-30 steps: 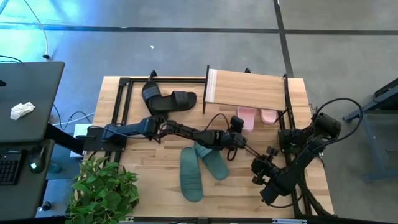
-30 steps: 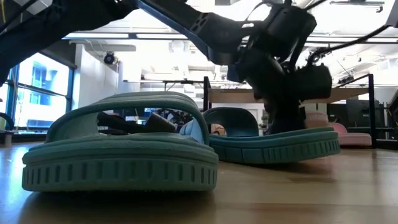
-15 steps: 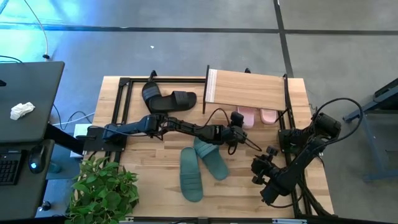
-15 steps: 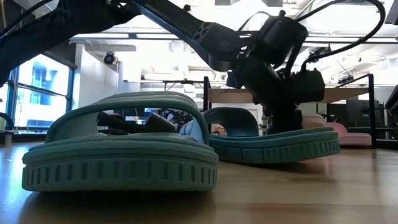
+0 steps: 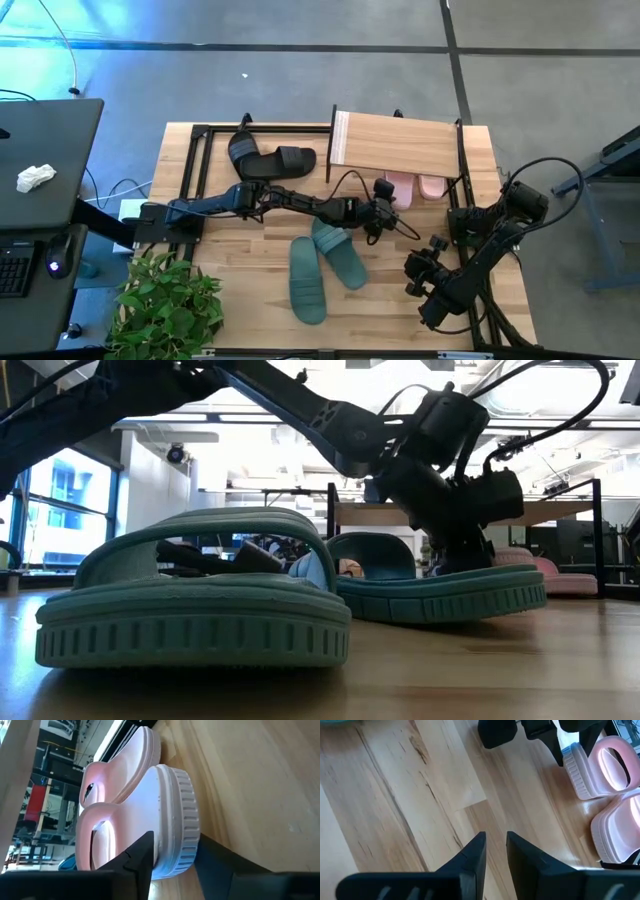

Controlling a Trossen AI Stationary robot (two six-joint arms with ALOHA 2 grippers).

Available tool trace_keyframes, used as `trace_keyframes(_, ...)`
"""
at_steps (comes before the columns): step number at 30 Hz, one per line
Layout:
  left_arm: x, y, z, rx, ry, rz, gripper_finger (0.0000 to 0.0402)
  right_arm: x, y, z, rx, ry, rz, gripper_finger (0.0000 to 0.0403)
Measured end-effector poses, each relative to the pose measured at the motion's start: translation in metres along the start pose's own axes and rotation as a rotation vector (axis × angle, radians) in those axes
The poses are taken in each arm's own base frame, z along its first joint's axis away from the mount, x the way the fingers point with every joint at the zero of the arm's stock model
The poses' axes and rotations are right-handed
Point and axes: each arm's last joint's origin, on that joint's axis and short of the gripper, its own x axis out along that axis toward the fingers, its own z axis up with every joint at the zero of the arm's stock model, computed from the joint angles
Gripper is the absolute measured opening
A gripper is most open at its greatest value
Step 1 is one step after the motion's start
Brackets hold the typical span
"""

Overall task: Pick and place slides into the shelf
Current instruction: Put the left pink slides under the shelf

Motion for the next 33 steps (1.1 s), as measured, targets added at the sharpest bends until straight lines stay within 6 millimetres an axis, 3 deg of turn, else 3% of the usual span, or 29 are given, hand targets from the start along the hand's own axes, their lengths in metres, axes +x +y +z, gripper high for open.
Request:
trace_keyframes(22, -0.005, -0.009, 0.000, 0.021, 0.029, -0.074, 0.0301, 0.000, 0.000, 0.000, -0.007, 0.001, 0.001, 0.0067)
trace_keyframes(28, -0.014, -0.014, 0.000, 0.000, 0.081, -0.148, 0.0340, 0.000, 0.000, 0.000, -0.008, -0.008, -0.002, 0.0096)
trace_keyframes(33, -0.037, -0.008, 0.004, -0.014, 0.162, -0.248, 0.0356, 0.000, -0.004, 0.002, -0.033, -0.053, -0.041, 0.0134)
